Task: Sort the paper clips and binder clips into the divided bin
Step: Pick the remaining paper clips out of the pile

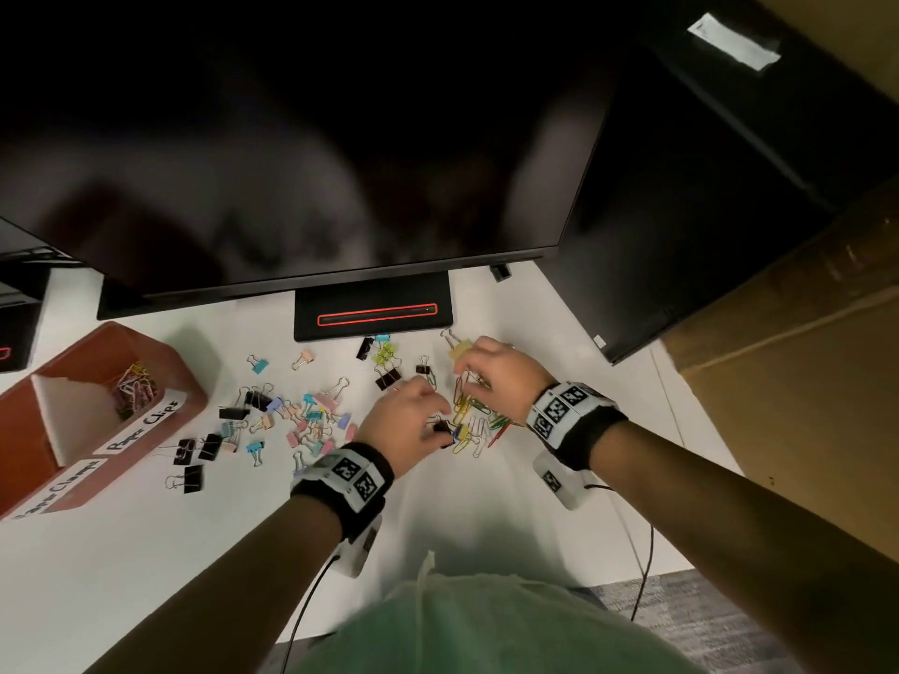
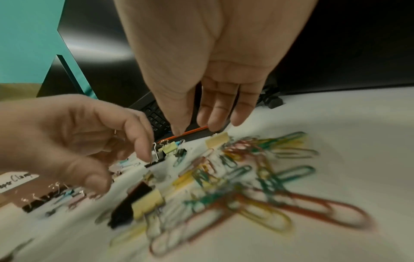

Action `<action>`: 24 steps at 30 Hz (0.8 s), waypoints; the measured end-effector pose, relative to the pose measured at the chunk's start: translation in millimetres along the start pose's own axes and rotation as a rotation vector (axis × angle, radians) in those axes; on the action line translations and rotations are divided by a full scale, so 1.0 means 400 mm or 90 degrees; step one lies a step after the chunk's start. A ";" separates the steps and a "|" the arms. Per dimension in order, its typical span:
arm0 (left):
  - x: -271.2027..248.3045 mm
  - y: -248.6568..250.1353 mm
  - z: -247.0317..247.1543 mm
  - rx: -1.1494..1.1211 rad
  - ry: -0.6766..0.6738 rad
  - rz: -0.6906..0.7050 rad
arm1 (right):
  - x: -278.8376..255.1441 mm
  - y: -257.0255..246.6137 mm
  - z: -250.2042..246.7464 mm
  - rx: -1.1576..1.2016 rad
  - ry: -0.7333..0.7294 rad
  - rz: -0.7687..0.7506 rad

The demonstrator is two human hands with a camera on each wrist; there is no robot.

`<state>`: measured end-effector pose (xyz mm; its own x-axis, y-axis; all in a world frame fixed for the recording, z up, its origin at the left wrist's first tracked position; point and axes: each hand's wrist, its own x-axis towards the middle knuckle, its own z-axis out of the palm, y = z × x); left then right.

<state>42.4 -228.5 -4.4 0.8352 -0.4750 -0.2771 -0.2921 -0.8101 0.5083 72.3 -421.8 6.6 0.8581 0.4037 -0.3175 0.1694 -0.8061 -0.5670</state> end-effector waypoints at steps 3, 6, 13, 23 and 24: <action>0.003 -0.001 0.040 0.028 -0.065 -0.018 | -0.049 0.041 0.016 -0.016 -0.018 -0.010; -0.004 -0.024 0.051 -0.009 -0.049 -0.049 | -0.085 0.070 0.039 -0.046 -0.045 -0.026; -0.054 -0.086 0.005 0.042 -0.029 -0.084 | -0.101 0.086 0.062 -0.034 -0.007 -0.007; 0.053 -0.031 0.024 0.057 0.042 -0.107 | -0.047 0.034 0.066 -0.125 -0.075 -0.044; 0.060 -0.028 0.027 0.071 0.036 -0.117 | -0.043 0.031 0.069 -0.131 -0.080 -0.045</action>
<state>60.6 -234.6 -25.4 0.9030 -0.2985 -0.3090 -0.1796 -0.9156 0.3598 46.3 -426.9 -16.0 0.7755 0.5027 -0.3820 0.3330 -0.8397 -0.4289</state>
